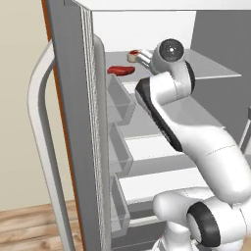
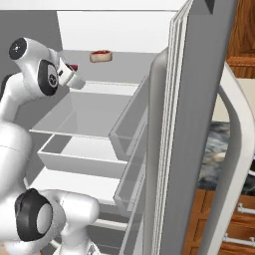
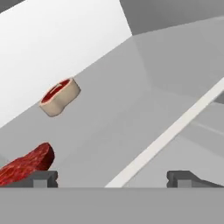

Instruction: Place the steak on the counter behind the older steak on the same shelf of the fridge to maintain FIFO order. Close the fridge door when finished.

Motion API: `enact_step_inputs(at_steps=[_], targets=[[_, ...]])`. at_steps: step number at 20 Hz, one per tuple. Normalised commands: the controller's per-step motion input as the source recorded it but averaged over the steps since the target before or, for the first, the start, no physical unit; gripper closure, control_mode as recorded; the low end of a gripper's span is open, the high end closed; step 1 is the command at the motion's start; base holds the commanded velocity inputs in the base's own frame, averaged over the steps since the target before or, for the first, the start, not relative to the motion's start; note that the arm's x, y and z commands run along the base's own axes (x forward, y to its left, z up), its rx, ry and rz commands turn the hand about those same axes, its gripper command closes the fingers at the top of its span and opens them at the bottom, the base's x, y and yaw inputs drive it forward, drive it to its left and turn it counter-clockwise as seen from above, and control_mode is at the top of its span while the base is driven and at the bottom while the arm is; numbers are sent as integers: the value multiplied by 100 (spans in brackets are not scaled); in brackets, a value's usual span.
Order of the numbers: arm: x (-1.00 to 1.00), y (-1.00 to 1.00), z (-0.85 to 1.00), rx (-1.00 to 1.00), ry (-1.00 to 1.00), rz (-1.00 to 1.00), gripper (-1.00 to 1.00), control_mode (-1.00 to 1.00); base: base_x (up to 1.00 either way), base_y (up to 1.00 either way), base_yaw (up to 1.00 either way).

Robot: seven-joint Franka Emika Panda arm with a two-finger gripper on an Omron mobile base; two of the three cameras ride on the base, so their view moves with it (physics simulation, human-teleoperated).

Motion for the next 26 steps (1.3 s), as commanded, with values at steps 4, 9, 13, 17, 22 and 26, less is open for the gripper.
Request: enact_step_inputs(at_steps=[4,9,13,17,22,26], targets=[[-100,-52,0,7,-1,0,-100,-100,0,0,0],[-100,-33,-14,0,0,0,-100,-100,0,0,0],[-94,-30,-54,-7,1,0,-100,-100,0,0,0],[-33,-19,-53,-9,15,2,-100,-100,0,0,0],[0,1,-16,-1,4,5,-100,-100,0,0,0],[-42,4,-22,0,0,3,-100,-100,0,0,0]])
